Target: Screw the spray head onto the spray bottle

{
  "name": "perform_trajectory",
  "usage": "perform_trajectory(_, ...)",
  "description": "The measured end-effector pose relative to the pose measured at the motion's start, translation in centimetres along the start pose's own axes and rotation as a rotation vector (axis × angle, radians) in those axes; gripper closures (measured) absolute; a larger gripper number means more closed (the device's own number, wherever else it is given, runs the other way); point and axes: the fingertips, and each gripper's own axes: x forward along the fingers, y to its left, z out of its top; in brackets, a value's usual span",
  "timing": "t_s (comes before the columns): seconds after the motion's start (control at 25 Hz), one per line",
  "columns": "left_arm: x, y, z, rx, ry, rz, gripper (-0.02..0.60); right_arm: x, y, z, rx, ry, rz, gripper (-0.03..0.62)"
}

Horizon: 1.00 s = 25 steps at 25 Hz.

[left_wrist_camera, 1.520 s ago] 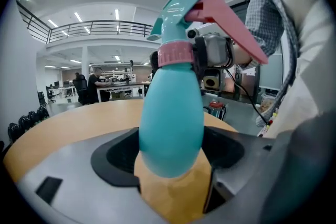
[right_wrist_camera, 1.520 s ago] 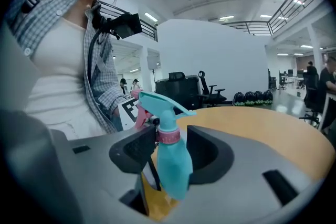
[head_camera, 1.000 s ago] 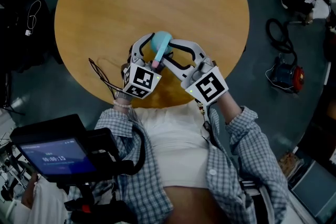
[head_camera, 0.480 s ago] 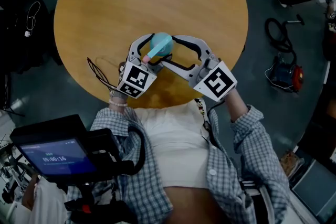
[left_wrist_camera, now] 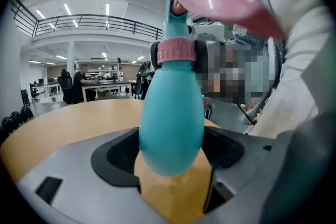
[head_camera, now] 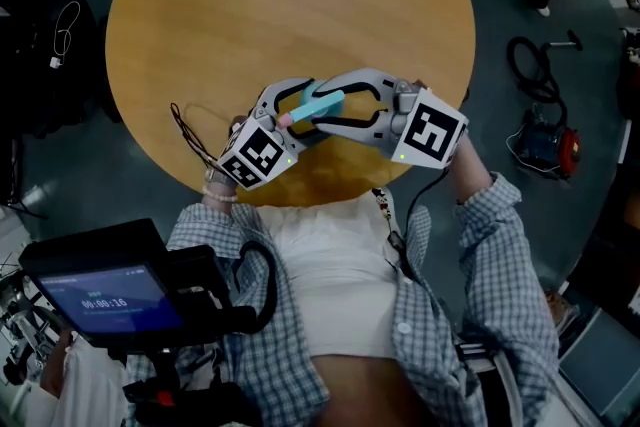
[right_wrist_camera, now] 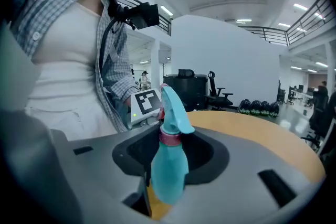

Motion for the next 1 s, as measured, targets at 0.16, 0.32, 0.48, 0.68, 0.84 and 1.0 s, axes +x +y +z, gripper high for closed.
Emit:
perform_trajectory(0.16, -0.1, 0.6, -0.3, 0.008, 0.016, 0.036, 0.210, 0.2, -0.2, -0.2, -0.009, 0.003, -0.038, 0.468)
perform_trajectory(0.32, 0.0, 1.9, -0.7, 0.018, 0.042, 0.133, 0.210, 0.5, -0.9, -0.7, 0.005, 0.015, -0.185, 0.470)
perform_trajectory(0.48, 0.1, 3.0, -0.7, 0.012, 0.052, 0.229, 0.210, 0.9, -1.5, -0.9, 0.008, 0.014, -0.359, 0.470)
perform_trajectory(0.68, -0.1, 4.3, -0.8, 0.004, 0.078, 0.344, 0.210, 0.7, -2.5, -1.0, 0.058, -0.023, -0.557, 0.470)
perform_trajectory(0.84, 0.2, 4.4, -1.0, 0.011, 0.098, 0.341, 0.210, 0.6, -2.8, -0.7, 0.138, -0.109, -0.608, 0.470)
perform_trajectory(1.0, 0.2, 2.6, -0.7, -0.017, 0.046, 0.185, 0.210, 0.6, -1.6, 0.0, 0.084, -0.107, -0.396, 0.443)
